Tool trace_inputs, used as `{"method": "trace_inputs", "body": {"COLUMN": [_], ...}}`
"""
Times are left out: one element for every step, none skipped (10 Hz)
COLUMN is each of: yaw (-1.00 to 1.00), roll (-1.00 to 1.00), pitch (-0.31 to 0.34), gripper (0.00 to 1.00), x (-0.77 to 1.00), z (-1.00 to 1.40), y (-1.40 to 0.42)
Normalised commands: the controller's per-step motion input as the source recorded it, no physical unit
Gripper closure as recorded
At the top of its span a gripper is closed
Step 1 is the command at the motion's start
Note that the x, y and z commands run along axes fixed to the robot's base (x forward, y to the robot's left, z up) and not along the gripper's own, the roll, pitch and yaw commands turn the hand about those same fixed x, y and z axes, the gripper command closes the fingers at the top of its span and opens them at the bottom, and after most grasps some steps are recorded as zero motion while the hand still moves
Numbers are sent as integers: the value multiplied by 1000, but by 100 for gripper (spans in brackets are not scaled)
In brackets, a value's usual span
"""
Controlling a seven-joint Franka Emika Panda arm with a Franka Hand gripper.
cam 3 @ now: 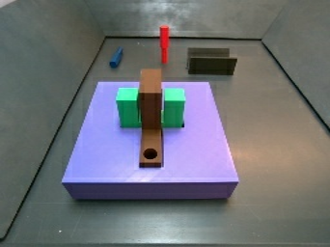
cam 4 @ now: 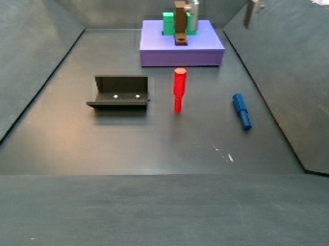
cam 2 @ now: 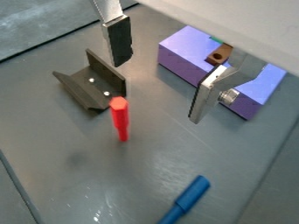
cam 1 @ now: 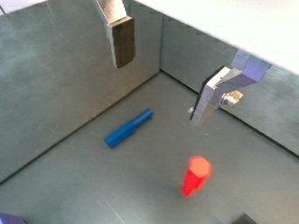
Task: Pick up the blue object. Move up. Place the blue object on the fixture. Regrasp the blue object. Move to above the board. Insert the blue object.
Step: Pick up the blue object.
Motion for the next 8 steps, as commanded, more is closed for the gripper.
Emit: {"method": "trace_inputs", "body": {"yaw": [0,0,0,0,0,0,0,0], "roll": [-83,-3,0,-6,0,0,0,0], "pitch": [-144,-151,-137,-110,-77,-56,-56,-53], "gripper": [0,0,0,0,0,0,0,0], "x": [-366,-240,-229,-157,-46,-6,-14,-51], "z": [80,0,0,0,0,0,0,0], "y": [-137,-240,-203,-163,-151,-146,-137,-131]}}
